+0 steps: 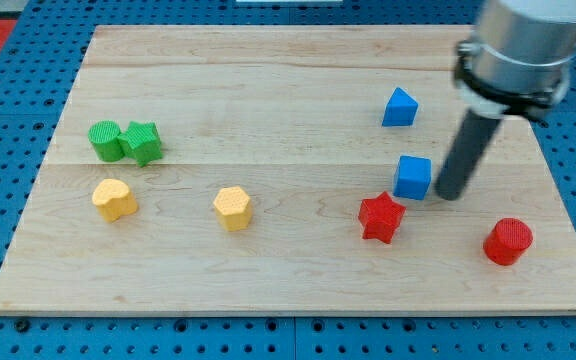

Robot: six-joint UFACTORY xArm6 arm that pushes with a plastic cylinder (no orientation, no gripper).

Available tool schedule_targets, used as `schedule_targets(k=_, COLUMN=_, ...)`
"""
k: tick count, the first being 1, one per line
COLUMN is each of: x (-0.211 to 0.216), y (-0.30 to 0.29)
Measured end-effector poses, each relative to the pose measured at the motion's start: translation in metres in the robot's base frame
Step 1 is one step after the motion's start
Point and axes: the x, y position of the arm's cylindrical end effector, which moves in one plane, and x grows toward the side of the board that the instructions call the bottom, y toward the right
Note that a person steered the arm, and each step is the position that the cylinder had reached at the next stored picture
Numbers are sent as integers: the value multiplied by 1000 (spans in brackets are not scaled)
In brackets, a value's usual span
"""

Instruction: Move the blue cube diagonally bottom left to the blue triangle

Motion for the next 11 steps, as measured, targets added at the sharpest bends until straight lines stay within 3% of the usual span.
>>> schedule_targets(k=1, x=-47, y=-122)
schedule_targets(k=4, x=-118, y=-126)
schedule_targets(k=5, x=-160, y=-130)
schedule_targets(k=6, x=-157, y=-174)
schedule_targets(k=9, x=-94, y=-126)
schedule_targets(k=11, x=-63, y=-51)
